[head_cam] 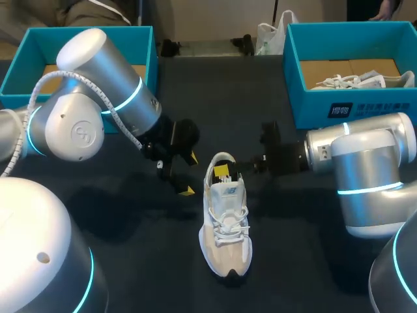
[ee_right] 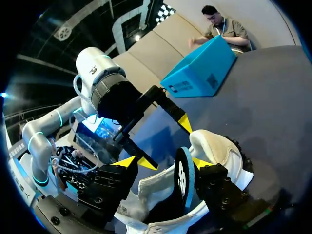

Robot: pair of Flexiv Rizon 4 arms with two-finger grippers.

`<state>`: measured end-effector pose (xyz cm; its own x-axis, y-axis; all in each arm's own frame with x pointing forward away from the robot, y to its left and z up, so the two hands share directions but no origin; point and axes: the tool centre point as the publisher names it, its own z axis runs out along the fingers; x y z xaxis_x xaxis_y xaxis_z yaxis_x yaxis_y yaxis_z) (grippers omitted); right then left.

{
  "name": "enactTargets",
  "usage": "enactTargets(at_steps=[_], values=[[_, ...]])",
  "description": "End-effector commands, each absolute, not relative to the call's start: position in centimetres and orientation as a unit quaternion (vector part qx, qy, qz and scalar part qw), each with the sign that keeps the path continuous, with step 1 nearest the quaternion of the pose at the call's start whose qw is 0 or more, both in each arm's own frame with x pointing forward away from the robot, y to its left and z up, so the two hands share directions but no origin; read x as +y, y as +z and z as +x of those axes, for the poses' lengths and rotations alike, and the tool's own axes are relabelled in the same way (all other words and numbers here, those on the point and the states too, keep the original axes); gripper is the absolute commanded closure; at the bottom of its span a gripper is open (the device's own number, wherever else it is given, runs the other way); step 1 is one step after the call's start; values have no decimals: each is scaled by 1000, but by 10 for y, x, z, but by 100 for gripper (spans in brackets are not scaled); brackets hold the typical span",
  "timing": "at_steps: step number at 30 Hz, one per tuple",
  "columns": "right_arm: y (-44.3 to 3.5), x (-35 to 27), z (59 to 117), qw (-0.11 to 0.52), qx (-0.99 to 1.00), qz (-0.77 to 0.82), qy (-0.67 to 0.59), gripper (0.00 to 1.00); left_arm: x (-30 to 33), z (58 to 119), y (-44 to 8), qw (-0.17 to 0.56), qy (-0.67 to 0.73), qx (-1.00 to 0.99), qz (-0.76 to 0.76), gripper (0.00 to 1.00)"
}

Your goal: Take the shoe out of the shoebox, open the shoe tongue, remove and reinsert the insole, then place the shoe into the shoebox

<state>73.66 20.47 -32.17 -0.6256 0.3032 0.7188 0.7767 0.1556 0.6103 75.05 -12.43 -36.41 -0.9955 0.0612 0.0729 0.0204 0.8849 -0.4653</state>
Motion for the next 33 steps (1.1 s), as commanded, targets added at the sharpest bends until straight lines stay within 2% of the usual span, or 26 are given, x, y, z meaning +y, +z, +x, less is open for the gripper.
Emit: enactTargets(at_steps=[1,14,19,20,33], values=[[-314,197,736,230,-746,-370,-504,31,-121,750,-359,42,235,-971,-22,0],[-300,167,740,247,-773,-389,-437,23,-100,758,-344,46,226,-973,-1,0],[-297,159,746,269,-779,-398,-403,11,-91,764,-336,46,227,-973,15,0],[-296,157,748,269,-782,-403,-393,6,-88,765,-335,46,228,-972,18,0],[-271,133,780,242,-805,-455,-296,6,-46,796,-306,86,244,-966,24,0]])
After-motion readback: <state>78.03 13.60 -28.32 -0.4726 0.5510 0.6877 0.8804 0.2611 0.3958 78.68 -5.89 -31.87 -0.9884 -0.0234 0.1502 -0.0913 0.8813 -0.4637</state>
